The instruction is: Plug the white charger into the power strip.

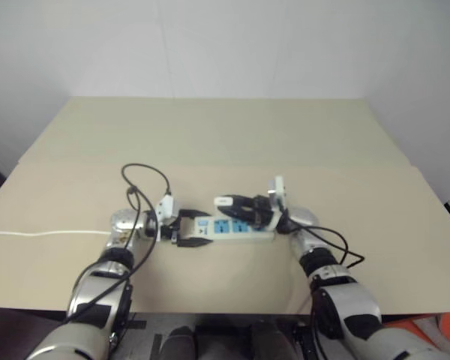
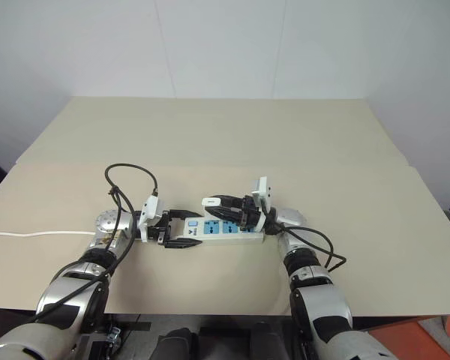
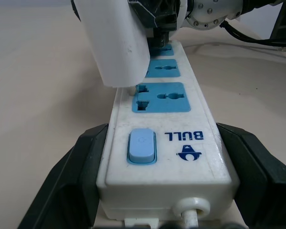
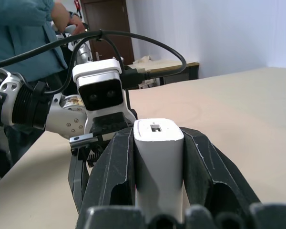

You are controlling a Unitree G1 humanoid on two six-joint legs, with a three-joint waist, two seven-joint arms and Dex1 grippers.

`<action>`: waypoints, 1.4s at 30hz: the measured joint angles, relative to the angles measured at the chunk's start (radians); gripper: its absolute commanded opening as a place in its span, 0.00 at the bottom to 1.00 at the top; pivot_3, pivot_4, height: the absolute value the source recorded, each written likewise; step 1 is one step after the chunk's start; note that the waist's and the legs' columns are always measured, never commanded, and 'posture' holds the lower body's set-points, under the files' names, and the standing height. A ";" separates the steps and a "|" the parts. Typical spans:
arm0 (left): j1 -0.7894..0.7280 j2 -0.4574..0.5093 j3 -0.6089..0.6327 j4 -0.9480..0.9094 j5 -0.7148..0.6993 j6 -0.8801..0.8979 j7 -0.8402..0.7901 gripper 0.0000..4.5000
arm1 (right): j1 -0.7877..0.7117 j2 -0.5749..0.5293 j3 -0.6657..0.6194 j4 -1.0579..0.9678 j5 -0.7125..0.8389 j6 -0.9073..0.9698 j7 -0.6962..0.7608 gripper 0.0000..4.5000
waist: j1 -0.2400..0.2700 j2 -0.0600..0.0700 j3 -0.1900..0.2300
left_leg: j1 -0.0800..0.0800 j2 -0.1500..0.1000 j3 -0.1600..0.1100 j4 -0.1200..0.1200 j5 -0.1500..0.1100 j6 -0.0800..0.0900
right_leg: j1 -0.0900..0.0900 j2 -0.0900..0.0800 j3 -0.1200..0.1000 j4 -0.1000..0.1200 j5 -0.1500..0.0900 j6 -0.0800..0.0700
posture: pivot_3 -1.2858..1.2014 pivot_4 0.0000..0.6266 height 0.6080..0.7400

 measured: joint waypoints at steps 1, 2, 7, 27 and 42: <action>0.000 0.000 -0.001 0.000 -0.001 0.000 0.000 0.72 | 0.003 0.003 0.004 -0.006 -0.006 0.001 0.002 0.26 | 0.000 0.000 0.000 | 0.000 0.000 0.000 0.000 0.000 0.000 | 0.000 0.000 0.000 0.000 0.000 0.000 | 0.52 0.24 1.00; 0.000 0.000 -0.001 0.000 -0.001 0.000 0.000 0.72 | 0.005 0.003 0.006 -0.013 -0.011 0.002 0.004 0.26 | 0.000 0.000 0.000 | 0.000 0.000 0.000 0.000 0.000 0.000 | 0.000 0.000 0.000 0.000 0.000 0.000 | 0.52 0.24 1.00; 0.000 0.003 -0.005 0.000 -0.003 0.000 0.000 0.72 | 0.026 0.009 0.008 -0.046 -0.018 0.003 0.004 0.26 | -0.001 0.000 0.000 | 0.000 0.000 0.000 0.000 0.000 0.000 | 0.000 0.000 0.000 0.000 0.000 0.000 | 0.52 0.24 1.00; 0.000 0.015 -0.012 0.000 -0.008 0.001 0.002 0.72 | 0.017 0.039 0.006 -0.011 -0.043 -0.037 -0.038 0.26 | -0.007 -0.001 -0.001 | 0.001 0.001 -0.001 0.000 0.000 0.000 | 0.000 0.002 0.000 0.001 0.000 0.000 | 0.52 0.24 1.00; 0.000 0.031 -0.019 0.001 -0.008 0.003 0.004 0.72 | 0.009 0.049 0.007 0.012 -0.071 -0.070 -0.067 0.26 | -0.022 -0.003 -0.002 | 0.003 0.002 -0.001 0.000 0.000 0.000 | 0.002 0.002 0.000 0.001 0.000 0.000 | 0.52 0.24 1.00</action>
